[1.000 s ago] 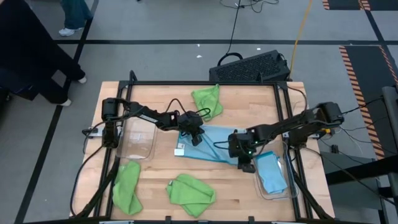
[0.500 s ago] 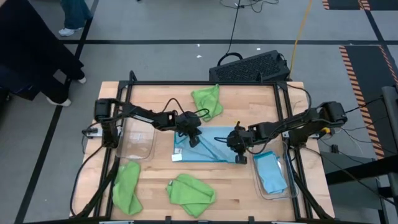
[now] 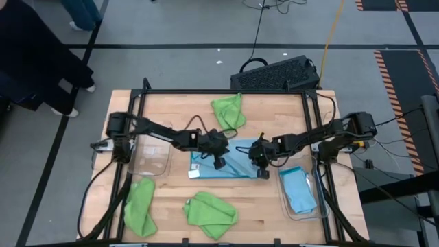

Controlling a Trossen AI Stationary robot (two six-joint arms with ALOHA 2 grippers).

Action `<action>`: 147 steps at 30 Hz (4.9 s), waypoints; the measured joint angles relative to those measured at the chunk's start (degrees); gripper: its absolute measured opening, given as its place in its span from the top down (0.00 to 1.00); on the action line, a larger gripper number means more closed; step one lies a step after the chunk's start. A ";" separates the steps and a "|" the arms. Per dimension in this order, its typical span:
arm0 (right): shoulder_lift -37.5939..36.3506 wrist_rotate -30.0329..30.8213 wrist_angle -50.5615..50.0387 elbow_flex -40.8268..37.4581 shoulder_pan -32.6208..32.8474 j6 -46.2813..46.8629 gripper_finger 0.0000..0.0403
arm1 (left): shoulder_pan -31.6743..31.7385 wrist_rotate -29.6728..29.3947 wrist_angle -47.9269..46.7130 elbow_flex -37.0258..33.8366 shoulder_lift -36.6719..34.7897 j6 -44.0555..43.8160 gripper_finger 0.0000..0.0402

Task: Sort microfiber towel by color & place in baskets
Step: Fold the blue microfiber towel

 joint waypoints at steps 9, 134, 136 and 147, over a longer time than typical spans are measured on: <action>0.04 -0.08 -0.12 -0.05 -2.27 0.23 1.00 | -3.94 1.29 -25.93 14.31 7.54 4.40 0.99; -3.53 7.71 9.70 3.02 1.86 -1.05 1.00 | -0.69 2.75 -11.51 7.19 1.17 -3.97 0.97; -2.49 7.41 15.66 3.22 1.84 -1.24 1.00 | 0.25 6.15 -8.52 7.31 3.57 -5.14 0.99; 10.96 -2.96 31.36 2.29 2.94 -1.07 1.00 | 1.14 2.88 -5.71 7.51 9.43 -2.08 0.99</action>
